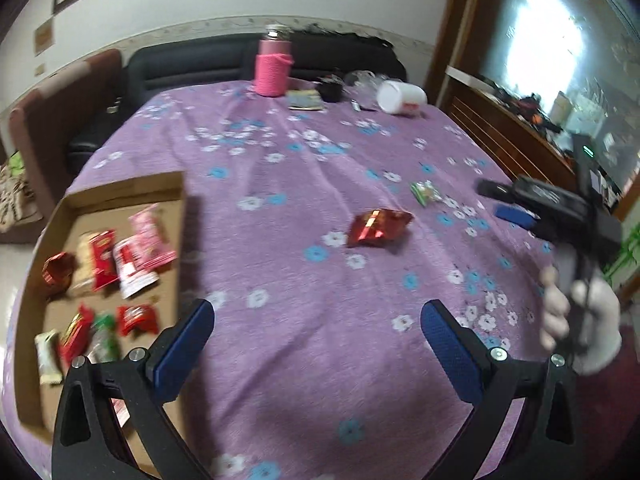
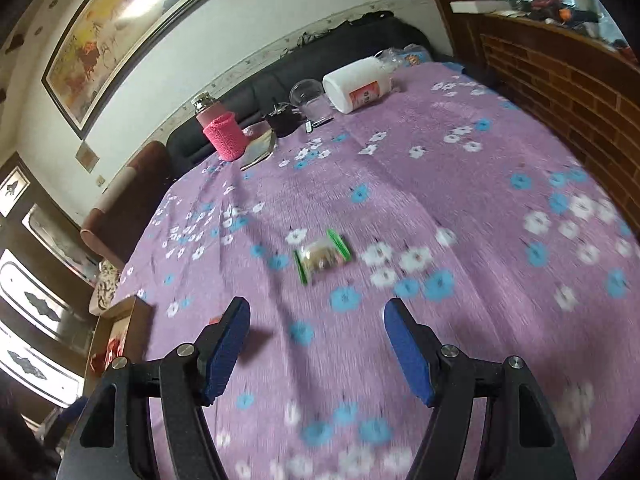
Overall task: Organize snacks
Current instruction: 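Grasp the red foil packet with the left while the right approaches the clear green-striped packet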
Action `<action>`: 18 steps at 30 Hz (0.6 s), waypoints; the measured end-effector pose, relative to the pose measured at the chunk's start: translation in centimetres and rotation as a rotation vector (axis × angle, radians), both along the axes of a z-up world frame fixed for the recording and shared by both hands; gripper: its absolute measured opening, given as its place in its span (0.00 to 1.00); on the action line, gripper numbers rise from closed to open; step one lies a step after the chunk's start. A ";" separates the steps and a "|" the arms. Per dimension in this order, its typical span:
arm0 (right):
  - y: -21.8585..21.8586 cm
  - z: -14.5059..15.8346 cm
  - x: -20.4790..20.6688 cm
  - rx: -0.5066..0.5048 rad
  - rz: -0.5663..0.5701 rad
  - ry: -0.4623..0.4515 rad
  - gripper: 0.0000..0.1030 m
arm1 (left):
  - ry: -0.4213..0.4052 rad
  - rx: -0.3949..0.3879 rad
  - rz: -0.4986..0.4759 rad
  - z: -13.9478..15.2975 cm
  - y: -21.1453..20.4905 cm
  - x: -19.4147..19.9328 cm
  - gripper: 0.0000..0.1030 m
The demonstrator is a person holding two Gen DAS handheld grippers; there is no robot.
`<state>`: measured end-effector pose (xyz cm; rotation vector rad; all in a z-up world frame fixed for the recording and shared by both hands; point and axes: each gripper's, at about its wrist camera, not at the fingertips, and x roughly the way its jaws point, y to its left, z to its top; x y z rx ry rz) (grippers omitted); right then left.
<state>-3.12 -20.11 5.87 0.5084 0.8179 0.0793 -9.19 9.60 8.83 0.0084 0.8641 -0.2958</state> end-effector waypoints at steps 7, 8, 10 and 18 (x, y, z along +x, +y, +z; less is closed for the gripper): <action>1.2 -3.4 6.4 0.019 0.008 0.093 0.71 | -0.011 0.068 -0.057 -1.1 -4.3 4.2 1.00; 1.5 -3.7 6.9 0.005 0.009 0.101 0.71 | -0.005 0.081 -0.066 -1.5 -5.0 5.1 1.00; 1.8 -4.3 7.8 -0.013 0.009 0.106 0.71 | -0.001 0.083 -0.089 -2.2 -6.1 6.6 1.00; 3.5 -4.7 8.6 -0.171 0.052 0.061 0.67 | 0.059 0.106 -0.117 -5.6 -9.1 11.8 1.00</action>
